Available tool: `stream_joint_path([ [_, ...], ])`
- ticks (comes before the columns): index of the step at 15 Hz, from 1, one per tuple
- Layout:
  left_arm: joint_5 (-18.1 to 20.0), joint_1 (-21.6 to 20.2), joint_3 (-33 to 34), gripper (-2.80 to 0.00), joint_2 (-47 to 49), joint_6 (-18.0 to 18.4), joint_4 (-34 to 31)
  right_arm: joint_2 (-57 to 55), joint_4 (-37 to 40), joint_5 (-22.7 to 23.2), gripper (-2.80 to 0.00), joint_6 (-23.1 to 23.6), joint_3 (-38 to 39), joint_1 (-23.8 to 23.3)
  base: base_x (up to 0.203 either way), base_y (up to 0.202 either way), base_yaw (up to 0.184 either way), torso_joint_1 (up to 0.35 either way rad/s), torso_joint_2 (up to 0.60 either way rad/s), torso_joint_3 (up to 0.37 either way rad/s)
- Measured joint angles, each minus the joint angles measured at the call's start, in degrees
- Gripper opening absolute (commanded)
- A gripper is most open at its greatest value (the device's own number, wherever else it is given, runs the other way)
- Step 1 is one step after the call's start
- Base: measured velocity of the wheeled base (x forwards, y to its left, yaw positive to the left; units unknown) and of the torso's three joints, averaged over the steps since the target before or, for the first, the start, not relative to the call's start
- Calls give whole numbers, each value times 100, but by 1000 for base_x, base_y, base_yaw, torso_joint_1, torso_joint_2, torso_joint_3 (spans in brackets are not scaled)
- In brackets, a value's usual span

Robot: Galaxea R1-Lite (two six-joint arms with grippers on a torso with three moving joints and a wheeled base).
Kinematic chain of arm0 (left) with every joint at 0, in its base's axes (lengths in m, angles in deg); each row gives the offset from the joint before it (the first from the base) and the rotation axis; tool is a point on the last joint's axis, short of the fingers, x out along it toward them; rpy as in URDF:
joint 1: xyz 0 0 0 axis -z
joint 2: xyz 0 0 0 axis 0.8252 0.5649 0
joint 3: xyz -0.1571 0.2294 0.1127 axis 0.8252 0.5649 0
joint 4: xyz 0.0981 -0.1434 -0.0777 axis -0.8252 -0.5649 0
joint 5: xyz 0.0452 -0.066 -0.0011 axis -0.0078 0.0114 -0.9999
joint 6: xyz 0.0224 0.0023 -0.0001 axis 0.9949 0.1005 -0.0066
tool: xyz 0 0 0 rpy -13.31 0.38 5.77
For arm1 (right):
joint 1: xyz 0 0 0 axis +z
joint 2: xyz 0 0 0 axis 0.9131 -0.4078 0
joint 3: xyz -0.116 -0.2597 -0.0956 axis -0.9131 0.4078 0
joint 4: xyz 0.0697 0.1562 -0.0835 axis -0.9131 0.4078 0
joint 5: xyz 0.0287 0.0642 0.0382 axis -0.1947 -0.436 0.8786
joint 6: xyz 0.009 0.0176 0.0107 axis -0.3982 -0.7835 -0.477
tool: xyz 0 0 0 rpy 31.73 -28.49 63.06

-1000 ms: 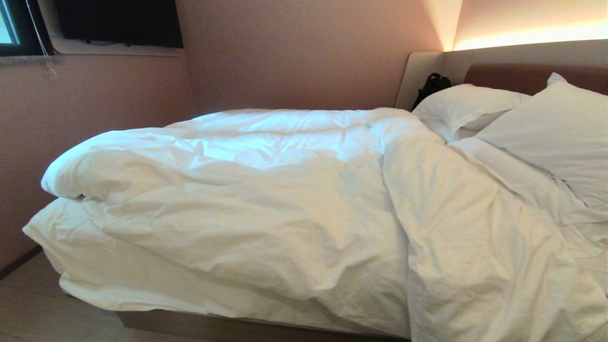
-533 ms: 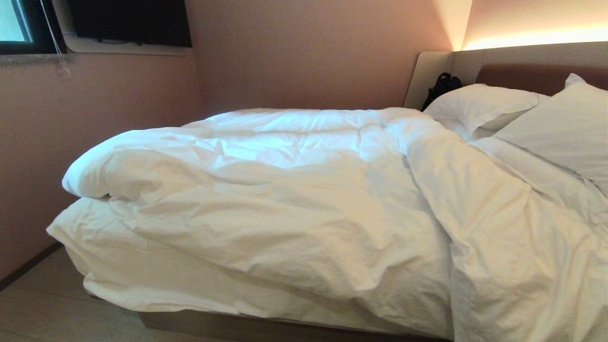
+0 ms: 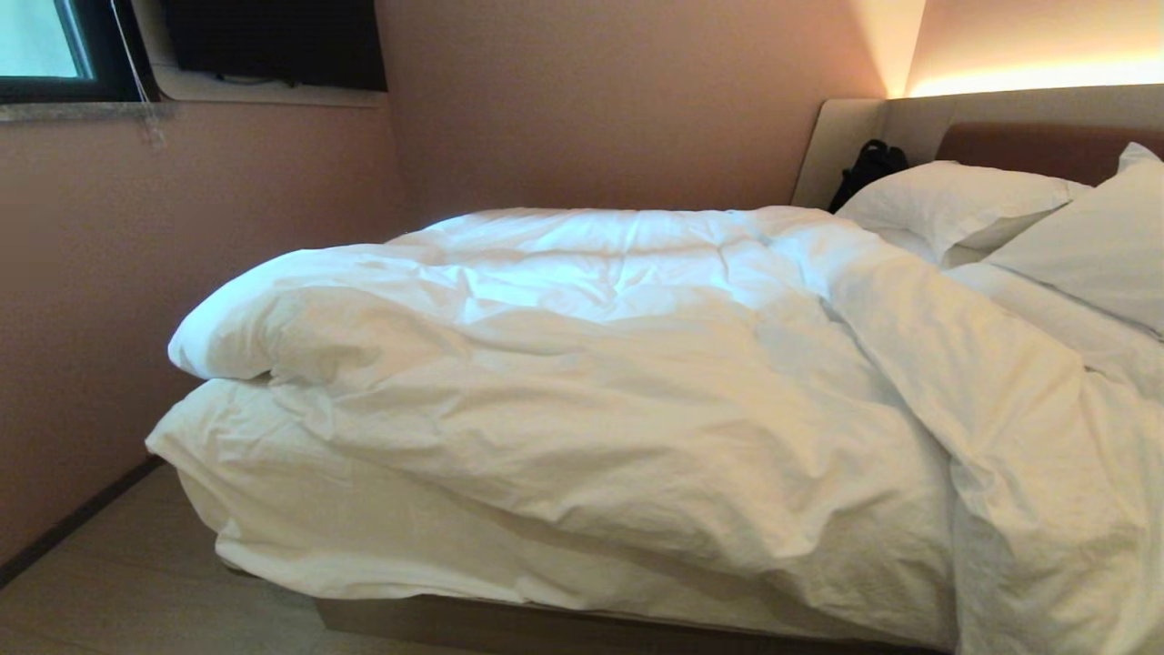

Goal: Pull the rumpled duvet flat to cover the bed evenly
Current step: Hold the folded corner of the quilt

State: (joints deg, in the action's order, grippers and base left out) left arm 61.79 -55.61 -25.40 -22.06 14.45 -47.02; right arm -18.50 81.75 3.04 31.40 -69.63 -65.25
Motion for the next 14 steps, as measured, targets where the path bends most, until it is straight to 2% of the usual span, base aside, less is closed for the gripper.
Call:
stream_joint_path([
  [14, 2, 0, 0, -280, 0, -1, 1, 0, 0, -2, -280, -2, 0, 0, 0, 194, 0, 3, 2, 3],
])
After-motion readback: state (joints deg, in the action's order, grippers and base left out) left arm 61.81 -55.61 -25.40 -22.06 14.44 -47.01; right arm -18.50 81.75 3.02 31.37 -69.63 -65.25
